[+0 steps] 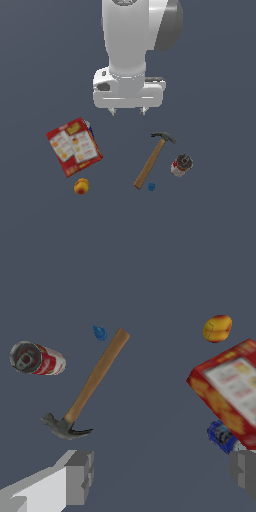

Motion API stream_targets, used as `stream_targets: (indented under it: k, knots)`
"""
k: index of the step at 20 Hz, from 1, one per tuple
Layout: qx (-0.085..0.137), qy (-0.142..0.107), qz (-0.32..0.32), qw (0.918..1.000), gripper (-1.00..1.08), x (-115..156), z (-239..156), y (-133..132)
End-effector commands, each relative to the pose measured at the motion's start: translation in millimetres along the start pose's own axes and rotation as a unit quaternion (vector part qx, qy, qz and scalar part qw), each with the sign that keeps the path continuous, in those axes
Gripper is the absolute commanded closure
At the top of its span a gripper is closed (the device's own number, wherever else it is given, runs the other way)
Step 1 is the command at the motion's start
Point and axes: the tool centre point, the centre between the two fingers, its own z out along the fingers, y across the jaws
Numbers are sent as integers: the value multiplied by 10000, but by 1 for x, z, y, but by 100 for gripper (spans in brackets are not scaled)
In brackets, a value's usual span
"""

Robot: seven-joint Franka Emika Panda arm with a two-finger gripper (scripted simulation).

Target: Pick up a designated object from a clutter of objects.

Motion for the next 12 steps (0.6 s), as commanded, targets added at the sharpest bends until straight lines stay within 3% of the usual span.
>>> stream_targets:
  k: [1, 12]
  knots:
    - [0, 0, 0, 10000, -92, 0, 0, 0]
    - [102, 38, -251, 9996, -92, -3, -5, -24]
